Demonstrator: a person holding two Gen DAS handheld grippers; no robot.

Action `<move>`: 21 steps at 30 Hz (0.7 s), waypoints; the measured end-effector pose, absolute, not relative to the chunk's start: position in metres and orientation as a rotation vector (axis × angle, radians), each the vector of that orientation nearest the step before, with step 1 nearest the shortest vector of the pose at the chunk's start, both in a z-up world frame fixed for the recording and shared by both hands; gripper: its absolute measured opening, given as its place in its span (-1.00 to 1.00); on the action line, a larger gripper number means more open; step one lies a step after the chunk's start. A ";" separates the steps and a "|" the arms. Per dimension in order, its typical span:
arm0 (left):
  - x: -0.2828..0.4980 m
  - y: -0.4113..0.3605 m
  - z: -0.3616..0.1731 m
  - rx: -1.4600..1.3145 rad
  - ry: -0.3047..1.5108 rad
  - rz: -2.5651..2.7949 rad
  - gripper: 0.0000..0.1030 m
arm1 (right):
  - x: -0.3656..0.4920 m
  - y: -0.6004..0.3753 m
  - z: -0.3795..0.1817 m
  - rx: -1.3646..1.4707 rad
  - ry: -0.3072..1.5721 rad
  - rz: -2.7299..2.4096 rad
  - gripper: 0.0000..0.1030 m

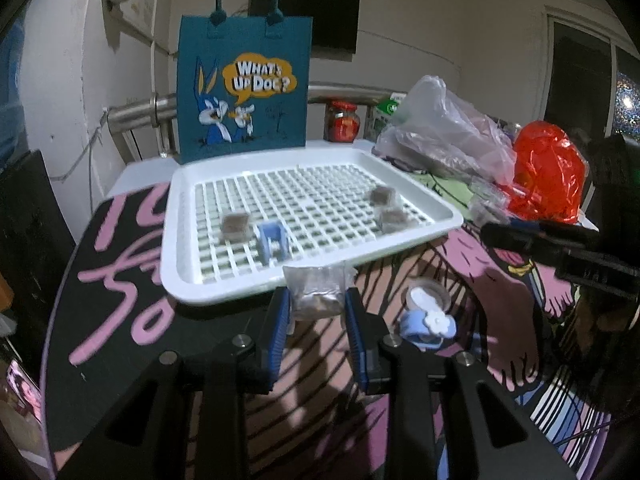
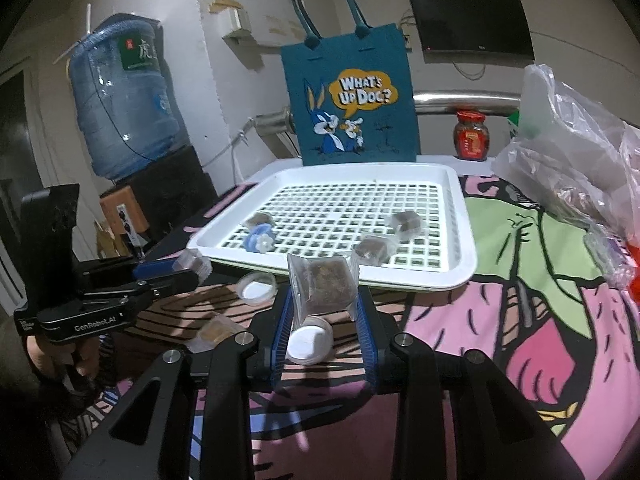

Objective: Organize objects
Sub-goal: 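Lower both held boxes onto the white tray and open both tools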

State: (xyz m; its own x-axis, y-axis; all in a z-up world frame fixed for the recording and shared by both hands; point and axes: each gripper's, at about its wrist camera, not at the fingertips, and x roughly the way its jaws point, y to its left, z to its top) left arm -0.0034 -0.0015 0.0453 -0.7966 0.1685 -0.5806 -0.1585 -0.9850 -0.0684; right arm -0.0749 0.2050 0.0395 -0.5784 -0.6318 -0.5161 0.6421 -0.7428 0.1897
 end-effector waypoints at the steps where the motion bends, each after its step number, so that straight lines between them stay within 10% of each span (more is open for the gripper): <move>1: -0.005 -0.004 0.050 -0.901 -0.016 2.835 -0.47 | -0.077 0.207 0.044 0.736 0.019 -2.293 -0.42; 21: -0.092 -0.039 0.021 -1.204 -0.040 2.848 -0.46 | -0.177 0.176 0.017 0.978 0.310 -2.348 -0.42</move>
State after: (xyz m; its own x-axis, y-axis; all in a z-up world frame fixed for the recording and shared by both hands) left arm -0.0922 -0.0390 0.0208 -0.6958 0.0555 -0.7160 -0.0354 -0.9984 -0.0431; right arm -0.1770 0.1756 0.0167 -0.5691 -0.4168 -0.7088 0.5865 -0.8100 0.0054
